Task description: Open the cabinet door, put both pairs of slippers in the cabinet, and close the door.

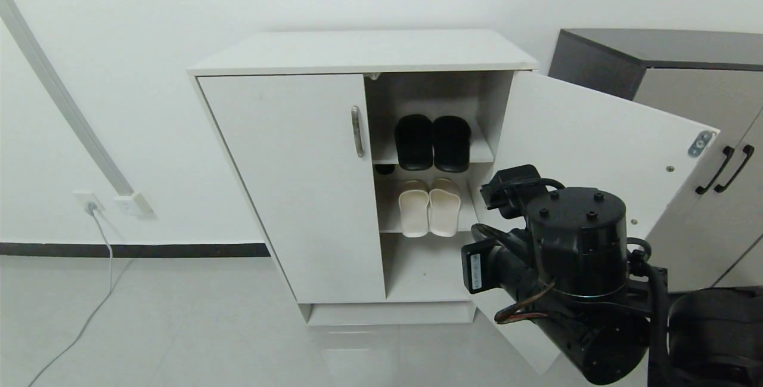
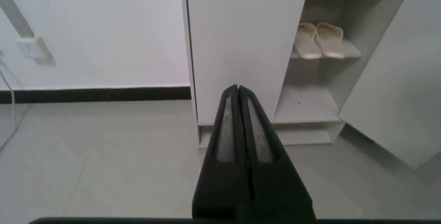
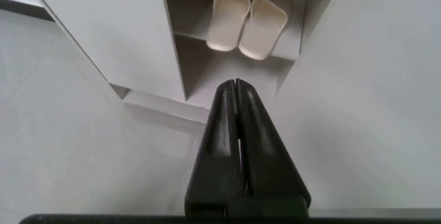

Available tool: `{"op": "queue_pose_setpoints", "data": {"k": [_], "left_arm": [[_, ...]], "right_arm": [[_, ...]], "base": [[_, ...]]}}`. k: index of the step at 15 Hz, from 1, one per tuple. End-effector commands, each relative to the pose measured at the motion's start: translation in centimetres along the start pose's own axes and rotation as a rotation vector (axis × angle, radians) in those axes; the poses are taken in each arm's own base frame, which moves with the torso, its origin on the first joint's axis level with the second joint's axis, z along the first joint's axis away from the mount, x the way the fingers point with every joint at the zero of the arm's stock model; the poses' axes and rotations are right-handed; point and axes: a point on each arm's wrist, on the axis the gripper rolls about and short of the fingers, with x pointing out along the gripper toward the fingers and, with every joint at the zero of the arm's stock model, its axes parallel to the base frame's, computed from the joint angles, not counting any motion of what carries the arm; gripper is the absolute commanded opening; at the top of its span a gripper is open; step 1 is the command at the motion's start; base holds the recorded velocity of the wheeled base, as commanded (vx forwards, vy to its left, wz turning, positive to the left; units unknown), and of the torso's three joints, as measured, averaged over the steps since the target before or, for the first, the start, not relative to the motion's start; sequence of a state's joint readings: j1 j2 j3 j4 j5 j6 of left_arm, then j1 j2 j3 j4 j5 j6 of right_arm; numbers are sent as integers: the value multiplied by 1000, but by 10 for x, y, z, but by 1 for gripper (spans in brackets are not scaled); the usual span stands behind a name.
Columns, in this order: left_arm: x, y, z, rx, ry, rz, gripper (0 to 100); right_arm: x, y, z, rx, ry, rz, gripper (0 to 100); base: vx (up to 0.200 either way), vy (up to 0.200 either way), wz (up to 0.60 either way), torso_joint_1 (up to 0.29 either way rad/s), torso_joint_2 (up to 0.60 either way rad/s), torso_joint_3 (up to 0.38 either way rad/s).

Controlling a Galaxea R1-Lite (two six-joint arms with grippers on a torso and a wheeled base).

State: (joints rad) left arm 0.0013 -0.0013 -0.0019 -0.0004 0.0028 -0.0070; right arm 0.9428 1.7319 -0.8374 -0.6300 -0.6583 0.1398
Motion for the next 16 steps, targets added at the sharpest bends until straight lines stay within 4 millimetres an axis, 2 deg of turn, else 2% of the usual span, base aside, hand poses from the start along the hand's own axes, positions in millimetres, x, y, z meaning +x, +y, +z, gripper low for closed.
{"op": "queue_pose_setpoints", "data": {"k": [1,9,16], "left_arm": [[0,0,0,-1,2,1,0],[0,0,0,1,2,1,0],[0,0,0,-1,2,1,0]], "right_arm": [[1,1,-1,-2,2,1,0],[0,0,-1,-3,3,0,0],[0,-1,-1,-2,2,-1,0]], "base": [[0,0,0,119,-461,-334],[0,0,0,157,-480,-321],[0,0,0,209,-517,-315]]}}
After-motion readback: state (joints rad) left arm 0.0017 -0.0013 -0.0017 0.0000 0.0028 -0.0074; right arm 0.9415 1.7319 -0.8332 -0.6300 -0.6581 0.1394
